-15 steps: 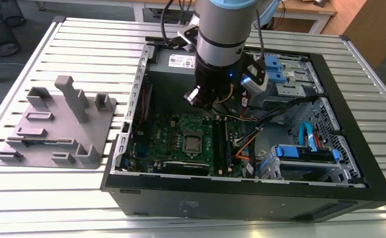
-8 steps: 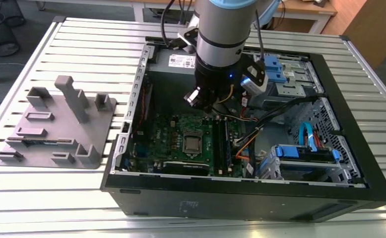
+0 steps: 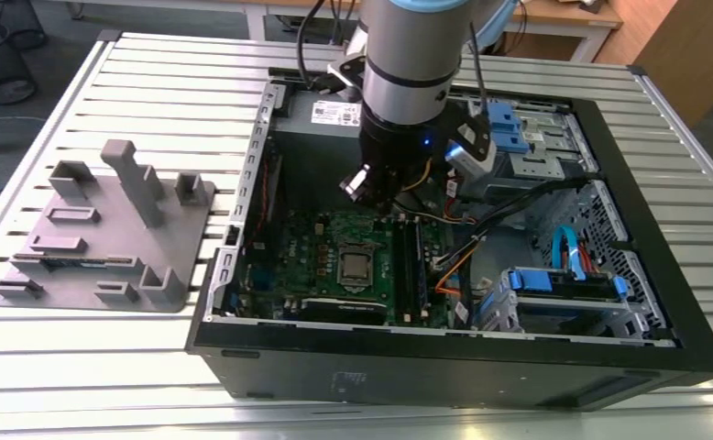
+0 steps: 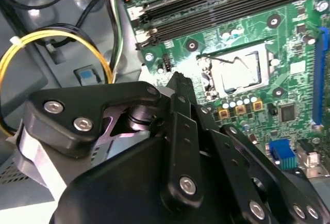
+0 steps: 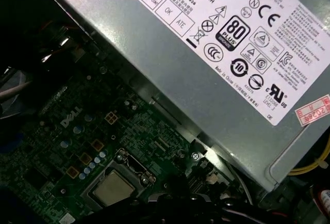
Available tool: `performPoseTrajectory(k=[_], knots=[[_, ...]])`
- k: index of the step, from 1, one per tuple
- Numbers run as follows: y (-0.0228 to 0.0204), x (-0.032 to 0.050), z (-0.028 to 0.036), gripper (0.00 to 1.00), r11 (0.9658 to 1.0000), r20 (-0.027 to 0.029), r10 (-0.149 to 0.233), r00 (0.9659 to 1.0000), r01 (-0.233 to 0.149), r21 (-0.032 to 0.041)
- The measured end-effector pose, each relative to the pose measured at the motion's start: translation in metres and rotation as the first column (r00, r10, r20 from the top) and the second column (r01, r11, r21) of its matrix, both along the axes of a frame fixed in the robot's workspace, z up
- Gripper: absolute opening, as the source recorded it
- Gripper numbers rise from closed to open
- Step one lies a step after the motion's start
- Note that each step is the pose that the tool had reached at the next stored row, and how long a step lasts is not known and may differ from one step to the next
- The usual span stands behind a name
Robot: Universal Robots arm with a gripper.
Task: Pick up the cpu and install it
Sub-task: 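Install the first cpu locking lever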
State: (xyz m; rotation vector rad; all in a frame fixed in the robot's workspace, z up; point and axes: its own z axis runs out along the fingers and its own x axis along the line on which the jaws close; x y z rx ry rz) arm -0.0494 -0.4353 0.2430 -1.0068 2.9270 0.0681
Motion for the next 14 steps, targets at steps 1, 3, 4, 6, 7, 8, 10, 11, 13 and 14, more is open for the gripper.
performPoseTrajectory(k=[1, 3, 4, 6, 7, 8, 10, 11, 13, 14], knots=[[-0.0003, 0.0, -0.0001, 0.11, 1.0, 0.0001, -0.004, 1.0, 0.004, -0.0012], [-0.0005, 0.0001, -0.0001, 0.11, 0.9998, 0.0, -0.021, 0.9998, 0.021, -0.0027], [-0.0005, 0.0001, -0.0002, 0.11, 0.9996, 0.0, -0.028, 0.9996, 0.028, -0.0036], [-0.0005, 0.0001, -0.0003, 0.11, 0.9996, 0.0001, -0.029, 0.9996, 0.029, -0.0042], [-0.0005, 0.0, -0.0003, 0.11, 0.9996, 0.0001, -0.029, 0.9996, 0.029, -0.0043], [-0.0005, 0.0, -0.0003, 0.11, 0.9996, 0.0001, -0.029, 0.9996, 0.029, -0.0043], [-0.0005, 0.0001, -0.0004, 0.11, 0.9996, 0.0001, -0.029, 0.9996, 0.029, -0.0047], [-0.0004, 0.0001, -0.0008, 0.11, 0.9995, 0.0004, -0.031, 0.9995, 0.031, -0.0068], [-0.0011, 0.0, -0.0013, 0.11, 0.9992, 0.0004, -0.037, 0.9993, 0.037, -0.0127], [-0.0013, 0.0, -0.0016, 0.11, 0.9991, 0.0005, -0.04, 0.9992, 0.04, -0.0151]])
